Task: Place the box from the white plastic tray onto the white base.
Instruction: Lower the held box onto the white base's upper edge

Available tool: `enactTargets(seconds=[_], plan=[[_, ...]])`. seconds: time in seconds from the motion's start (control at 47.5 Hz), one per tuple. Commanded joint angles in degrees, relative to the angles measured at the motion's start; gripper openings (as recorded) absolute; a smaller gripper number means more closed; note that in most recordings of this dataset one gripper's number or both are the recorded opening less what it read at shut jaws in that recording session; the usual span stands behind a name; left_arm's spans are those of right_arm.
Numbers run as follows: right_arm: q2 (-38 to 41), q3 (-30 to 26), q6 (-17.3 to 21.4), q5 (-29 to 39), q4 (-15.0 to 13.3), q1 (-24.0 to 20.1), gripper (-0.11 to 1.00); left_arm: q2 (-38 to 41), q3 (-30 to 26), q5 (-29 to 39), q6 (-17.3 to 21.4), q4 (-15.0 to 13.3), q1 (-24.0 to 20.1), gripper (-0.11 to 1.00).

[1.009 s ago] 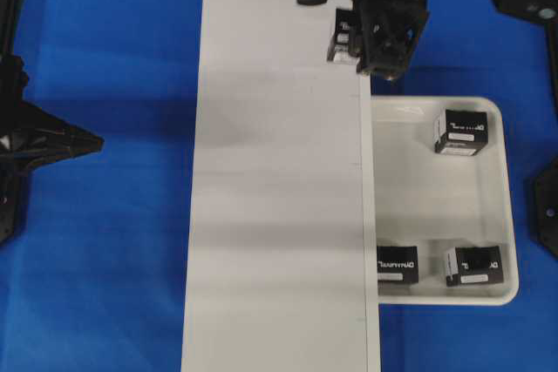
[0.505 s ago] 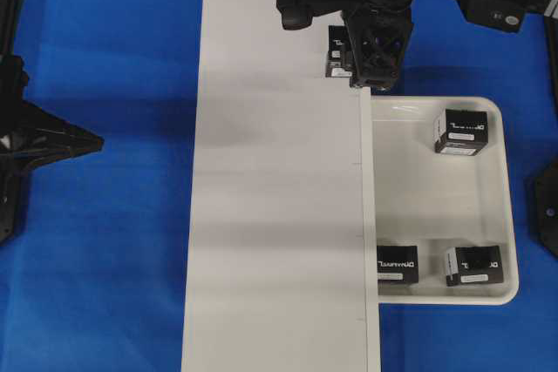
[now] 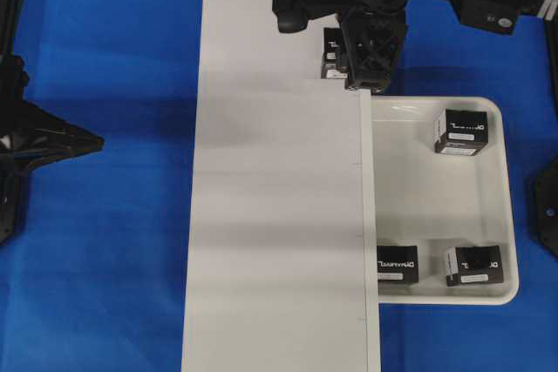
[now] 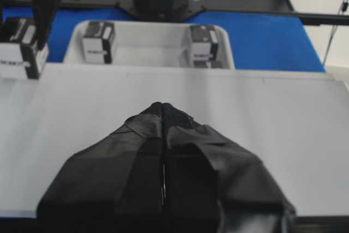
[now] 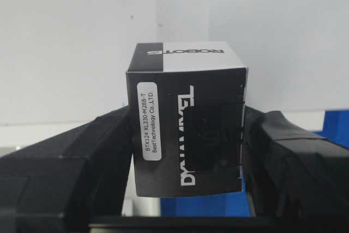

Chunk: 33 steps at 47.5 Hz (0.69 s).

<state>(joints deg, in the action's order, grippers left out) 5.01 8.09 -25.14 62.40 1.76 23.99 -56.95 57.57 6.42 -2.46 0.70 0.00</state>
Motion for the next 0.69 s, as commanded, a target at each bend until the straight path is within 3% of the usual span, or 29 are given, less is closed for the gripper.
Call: enactTargets(seconds=[0.0, 0.673], plan=[[1.1, -0.2, -0.1, -1.1, 0.2, -1.3, 0.59, 0.4, -1.7, -0.5, 0.1, 0.1, -0.1, -0.07], [2.3, 2.5, 0.0, -4.4, 0.1, -1.7, 0.59, 0.5, -1.8, -0.5, 0.0, 0.2, 0.0, -0.07]])
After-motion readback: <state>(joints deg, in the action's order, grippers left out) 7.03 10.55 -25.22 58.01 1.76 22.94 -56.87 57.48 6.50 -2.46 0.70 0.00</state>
